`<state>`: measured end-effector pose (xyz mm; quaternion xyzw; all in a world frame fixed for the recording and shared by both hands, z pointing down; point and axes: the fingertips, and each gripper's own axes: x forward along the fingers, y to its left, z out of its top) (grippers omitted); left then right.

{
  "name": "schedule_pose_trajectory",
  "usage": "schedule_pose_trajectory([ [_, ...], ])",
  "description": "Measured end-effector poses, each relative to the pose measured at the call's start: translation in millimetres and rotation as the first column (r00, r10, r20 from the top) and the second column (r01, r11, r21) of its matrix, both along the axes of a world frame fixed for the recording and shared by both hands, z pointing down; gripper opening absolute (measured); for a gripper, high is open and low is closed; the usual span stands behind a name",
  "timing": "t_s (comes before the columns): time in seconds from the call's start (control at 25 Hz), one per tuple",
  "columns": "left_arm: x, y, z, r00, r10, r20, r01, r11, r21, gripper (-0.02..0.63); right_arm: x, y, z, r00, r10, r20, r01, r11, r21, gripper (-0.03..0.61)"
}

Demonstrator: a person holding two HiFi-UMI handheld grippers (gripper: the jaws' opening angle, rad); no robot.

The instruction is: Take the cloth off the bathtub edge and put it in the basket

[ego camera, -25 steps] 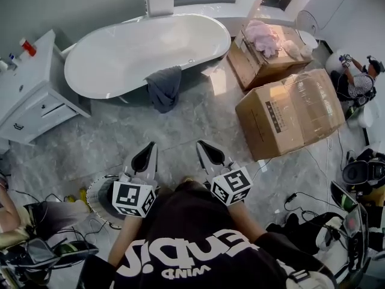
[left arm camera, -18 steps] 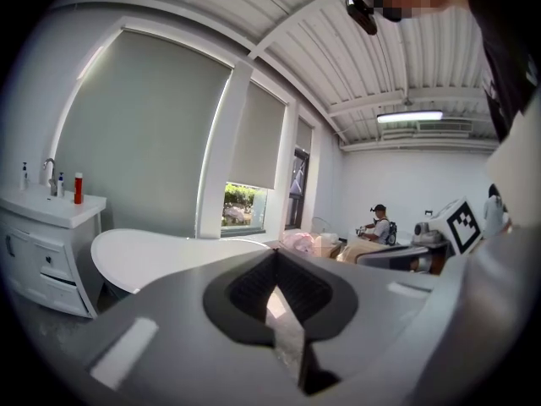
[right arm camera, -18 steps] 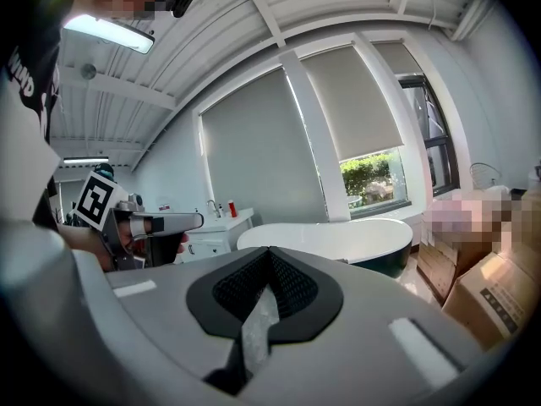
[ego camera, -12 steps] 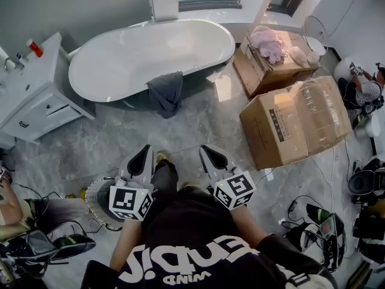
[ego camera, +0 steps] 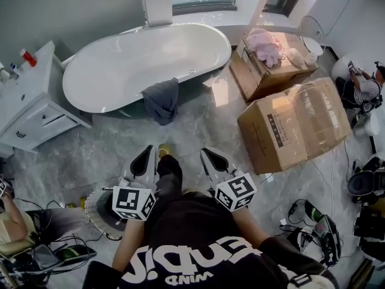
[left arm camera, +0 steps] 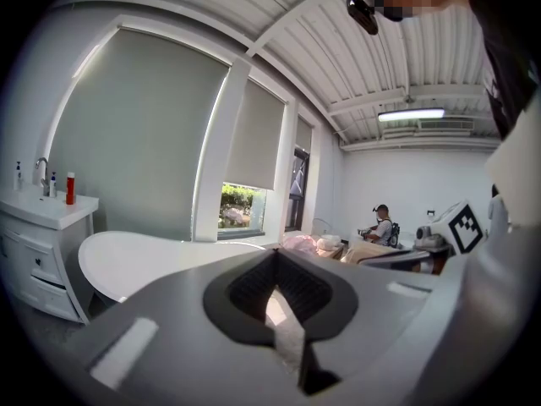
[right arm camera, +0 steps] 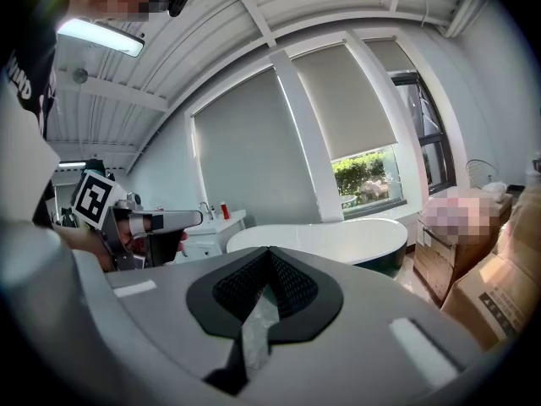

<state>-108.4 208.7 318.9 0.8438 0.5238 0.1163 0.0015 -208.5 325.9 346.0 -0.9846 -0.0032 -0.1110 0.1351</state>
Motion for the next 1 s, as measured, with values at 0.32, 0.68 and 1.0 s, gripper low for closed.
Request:
schedule_pose_trajectory([
  [0.32, 51, 34, 9, 1.000, 0.008, 0.028, -0.009, 1.000, 0.011, -0.005, 45, 36, 8, 1.000, 0.016, 0.014, -0.016, 1.000, 0.011, 0.009],
  [0.68, 129, 80, 12, 0.998, 0.042, 0.050, -0.043, 0.999, 0.031, -0.005, 119, 85, 4, 0.999, 0.037, 0.022, -0.037, 0.999, 0.014, 0.009],
  [1.0, 214, 111, 4, 0.996, 0.067, 0.059, -0.069, 0.997, 0.039, -0.005, 201, 112, -7, 0.999, 0.048, 0.022, -0.048, 0.999, 0.023, 0.009],
])
